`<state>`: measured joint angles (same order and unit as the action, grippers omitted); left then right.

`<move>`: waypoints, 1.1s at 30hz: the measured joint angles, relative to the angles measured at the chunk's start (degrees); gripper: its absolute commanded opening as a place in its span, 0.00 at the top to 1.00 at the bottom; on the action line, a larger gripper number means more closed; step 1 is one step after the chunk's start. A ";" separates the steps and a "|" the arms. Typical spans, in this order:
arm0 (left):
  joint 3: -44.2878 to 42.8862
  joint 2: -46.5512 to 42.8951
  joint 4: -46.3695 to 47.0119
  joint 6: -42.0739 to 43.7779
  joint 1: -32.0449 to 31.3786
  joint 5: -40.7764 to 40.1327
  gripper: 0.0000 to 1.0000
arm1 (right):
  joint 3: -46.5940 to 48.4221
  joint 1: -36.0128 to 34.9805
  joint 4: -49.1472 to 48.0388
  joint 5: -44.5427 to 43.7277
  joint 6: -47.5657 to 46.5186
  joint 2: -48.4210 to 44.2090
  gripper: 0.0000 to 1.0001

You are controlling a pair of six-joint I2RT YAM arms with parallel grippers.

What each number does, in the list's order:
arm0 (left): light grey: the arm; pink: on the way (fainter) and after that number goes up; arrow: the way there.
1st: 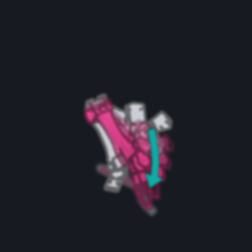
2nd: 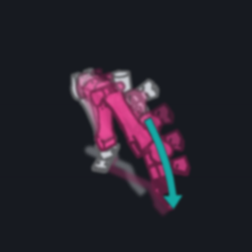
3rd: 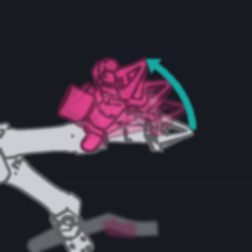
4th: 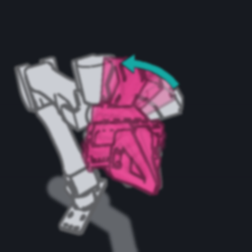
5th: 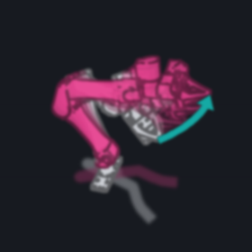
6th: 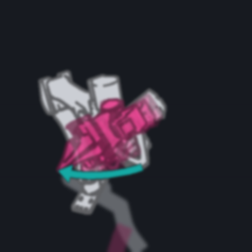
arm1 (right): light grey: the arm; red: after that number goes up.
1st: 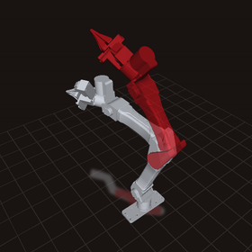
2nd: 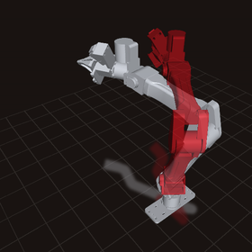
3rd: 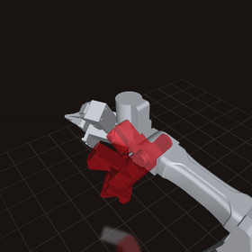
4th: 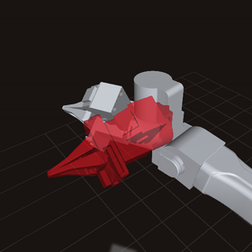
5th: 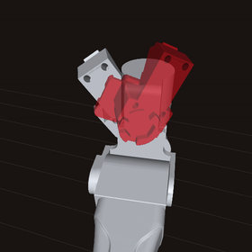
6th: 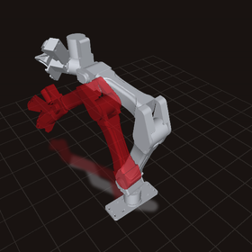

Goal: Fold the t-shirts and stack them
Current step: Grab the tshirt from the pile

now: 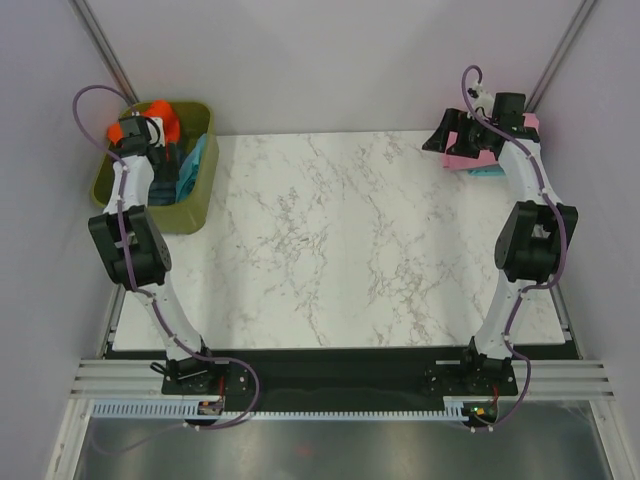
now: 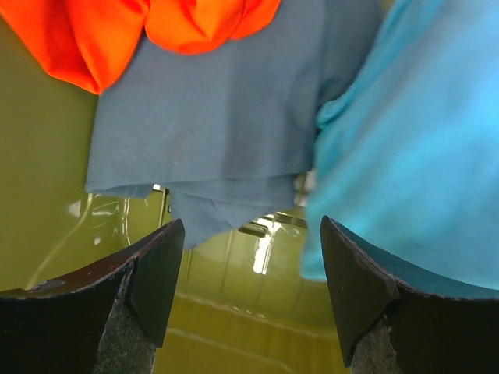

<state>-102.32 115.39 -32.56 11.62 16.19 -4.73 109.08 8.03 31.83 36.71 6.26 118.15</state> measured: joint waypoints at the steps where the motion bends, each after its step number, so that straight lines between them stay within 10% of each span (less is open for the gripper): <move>1: -0.15 1.22 0.04 0.24 0.26 -0.37 0.22 | -0.11 0.00 -0.02 0.02 -0.13 0.02 0.02; 6: -3.23 7.72 1.09 2.19 1.11 -2.69 0.36 | -0.33 0.00 0.09 0.26 -0.79 0.90 0.02; 9: -3.63 10.14 1.90 3.41 1.25 -4.39 0.62 | -0.46 0.00 0.35 0.52 -1.51 1.92 0.02; 15: -3.78 11.72 2.69 4.59 1.36 -6.03 0.71 | -0.57 -0.31 0.70 0.44 -2.32 3.91 0.02; 19: -4.35 11.76 2.84 5.05 1.36 -6.34 0.69 | -0.22 -1.57 0.94 0.31 -3.10 5.29 0.02; 22: -4.68 11.76 3.13 5.84 1.36 -7.17 0.31 | 0.50 -3.10 1.29 0.26 -3.50 6.14 0.02; 25: -5.05 11.98 4.15 6.47 1.38 -8.52 0.23 | 1.03 -4.20 1.33 0.26 -3.69 6.54 0.02; 33: -8.20 16.70 6.56 8.87 1.18 -9.77 0.58 | 1.03 -4.50 1.60 -0.28 -4.39 6.54 0.02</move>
<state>-110.52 132.09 -26.00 20.49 17.37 -14.50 110.10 3.53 33.43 36.42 1.87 124.68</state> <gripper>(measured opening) 0.550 0.979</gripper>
